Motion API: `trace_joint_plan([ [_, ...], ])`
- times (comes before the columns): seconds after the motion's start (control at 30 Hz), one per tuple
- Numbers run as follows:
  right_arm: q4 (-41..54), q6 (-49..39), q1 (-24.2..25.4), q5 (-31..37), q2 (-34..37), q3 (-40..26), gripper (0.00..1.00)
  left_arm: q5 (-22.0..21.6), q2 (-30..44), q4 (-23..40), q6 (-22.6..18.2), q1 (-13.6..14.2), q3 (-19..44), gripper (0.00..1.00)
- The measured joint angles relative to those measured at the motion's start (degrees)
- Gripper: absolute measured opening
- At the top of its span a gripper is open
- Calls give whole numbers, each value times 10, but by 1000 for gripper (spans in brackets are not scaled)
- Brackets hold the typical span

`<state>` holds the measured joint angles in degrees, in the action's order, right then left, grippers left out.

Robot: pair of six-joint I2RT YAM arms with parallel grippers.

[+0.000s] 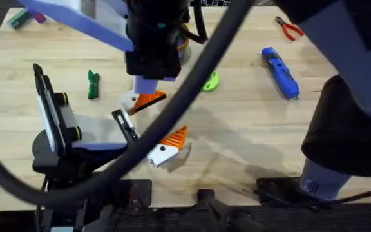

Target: Pick up the gripper from the table and insert it into the empty holder that is missing its gripper. Then pick up a screw, insert it into the mounting hole, and use the screwdriver to tighten it. Finally, clean up the table by picking up the vegetable and placing it into the bucket.

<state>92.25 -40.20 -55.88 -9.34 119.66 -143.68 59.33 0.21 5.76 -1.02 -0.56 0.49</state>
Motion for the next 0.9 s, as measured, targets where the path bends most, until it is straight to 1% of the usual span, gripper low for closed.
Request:
trace_joint_plan([
  [0.33, -26, -2, -1, -21, 0, 0, 6, 0, 0, 0, 0, 0, 0, 986],
  [0.57, -29, -2, -1, -24, 1, 0, 6, 0, 0, 0, 0, 0, 0, 985],
  [0.9, -25, -1, -8, -24, 26, 0, 6, 0, 0, 0, 0, 0, 0, 987],
])
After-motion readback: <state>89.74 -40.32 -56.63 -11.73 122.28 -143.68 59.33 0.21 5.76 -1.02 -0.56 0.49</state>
